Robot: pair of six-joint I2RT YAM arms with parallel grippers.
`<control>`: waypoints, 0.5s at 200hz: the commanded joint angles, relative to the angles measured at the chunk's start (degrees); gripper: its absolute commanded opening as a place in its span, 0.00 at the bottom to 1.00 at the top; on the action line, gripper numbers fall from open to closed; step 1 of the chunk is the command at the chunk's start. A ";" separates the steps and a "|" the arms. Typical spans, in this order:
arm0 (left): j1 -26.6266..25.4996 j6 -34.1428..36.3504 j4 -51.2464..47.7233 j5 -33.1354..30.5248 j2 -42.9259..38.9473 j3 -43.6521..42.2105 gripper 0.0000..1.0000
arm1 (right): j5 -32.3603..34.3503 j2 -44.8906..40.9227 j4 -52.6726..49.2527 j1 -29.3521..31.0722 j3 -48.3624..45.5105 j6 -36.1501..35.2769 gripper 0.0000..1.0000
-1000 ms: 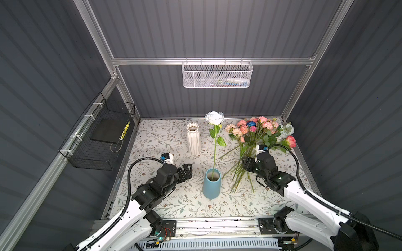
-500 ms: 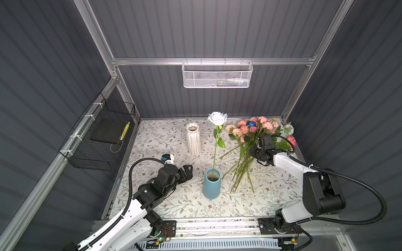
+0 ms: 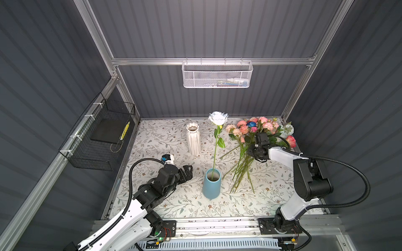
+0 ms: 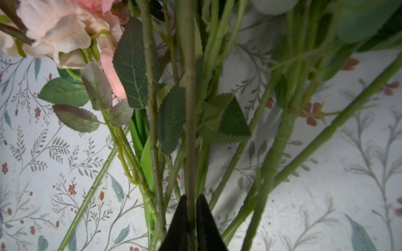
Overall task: Arrange the flowers into the vase
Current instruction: 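Open the right gripper and move it back to the rose bunch, then grasp a pink rose stem with the right gripper and lift it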
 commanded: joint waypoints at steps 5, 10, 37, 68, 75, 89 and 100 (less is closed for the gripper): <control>-0.23 -0.21 -0.88 -0.40 -0.74 -0.51 1.00 | -0.39 -2.95 0.87 -0.29 -1.15 -0.85 0.02; -0.29 -0.22 -0.83 -0.39 -0.74 -0.48 1.00 | -0.43 -3.68 0.95 -0.22 -1.41 -1.16 0.01; -0.23 -0.43 -0.67 -0.40 -0.63 -0.51 1.00 | -1.70 -8.69 1.21 -0.05 -3.07 -2.57 0.00; -0.23 -0.84 -1.09 -0.60 -0.54 -0.30 1.00 | -3.32 -15.73 -0.09 -0.04 -5.20 -3.38 0.00; -0.24 -0.97 -1.18 -0.71 -0.63 -0.21 1.00 | -3.81 -17.41 -0.65 -0.04 -5.58 -3.86 0.00; -0.27 -1.19 -1.31 -0.88 -0.81 -0.24 1.00 | -3.89 -21.19 -1.16 -0.02 -6.99 -3.84 0.00; -0.28 -1.39 -1.34 -1.04 -0.97 -0.22 1.00 | -4.41 -24.40 -1.30 0.07 -7.97 -4.24 0.00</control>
